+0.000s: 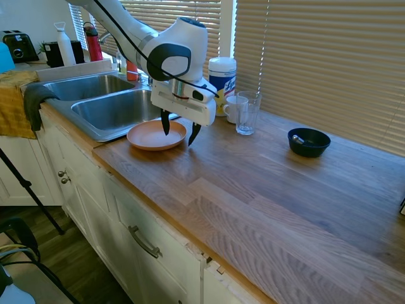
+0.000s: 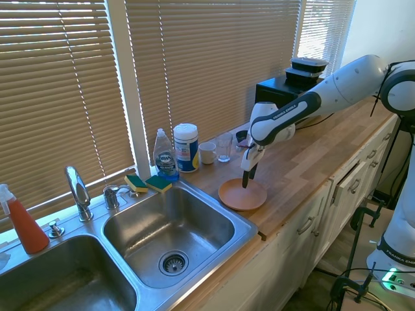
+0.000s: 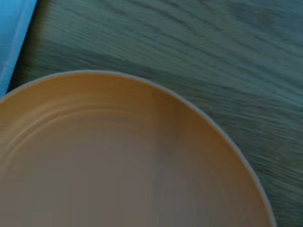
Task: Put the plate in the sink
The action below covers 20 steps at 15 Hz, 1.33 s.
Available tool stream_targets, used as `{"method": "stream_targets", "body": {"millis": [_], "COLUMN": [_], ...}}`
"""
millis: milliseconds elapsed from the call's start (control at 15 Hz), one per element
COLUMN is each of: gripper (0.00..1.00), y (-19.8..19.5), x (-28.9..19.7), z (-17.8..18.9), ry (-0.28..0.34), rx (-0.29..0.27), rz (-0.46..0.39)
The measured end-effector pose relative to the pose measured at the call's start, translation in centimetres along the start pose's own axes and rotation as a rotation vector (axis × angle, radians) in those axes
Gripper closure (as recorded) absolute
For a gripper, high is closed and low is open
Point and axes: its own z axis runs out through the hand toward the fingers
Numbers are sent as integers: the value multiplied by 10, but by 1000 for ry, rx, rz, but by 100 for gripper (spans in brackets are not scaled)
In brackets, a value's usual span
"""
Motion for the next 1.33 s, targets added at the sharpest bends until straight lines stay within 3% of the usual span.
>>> {"method": "stream_targets", "body": {"millis": [333,1333], "gripper": [100,100], "y": [-1,-12], "x": [-1,17], "z": [3,16], "ry": [-39,-77], "rx": [2,19], "rz": [-19,-17]}}
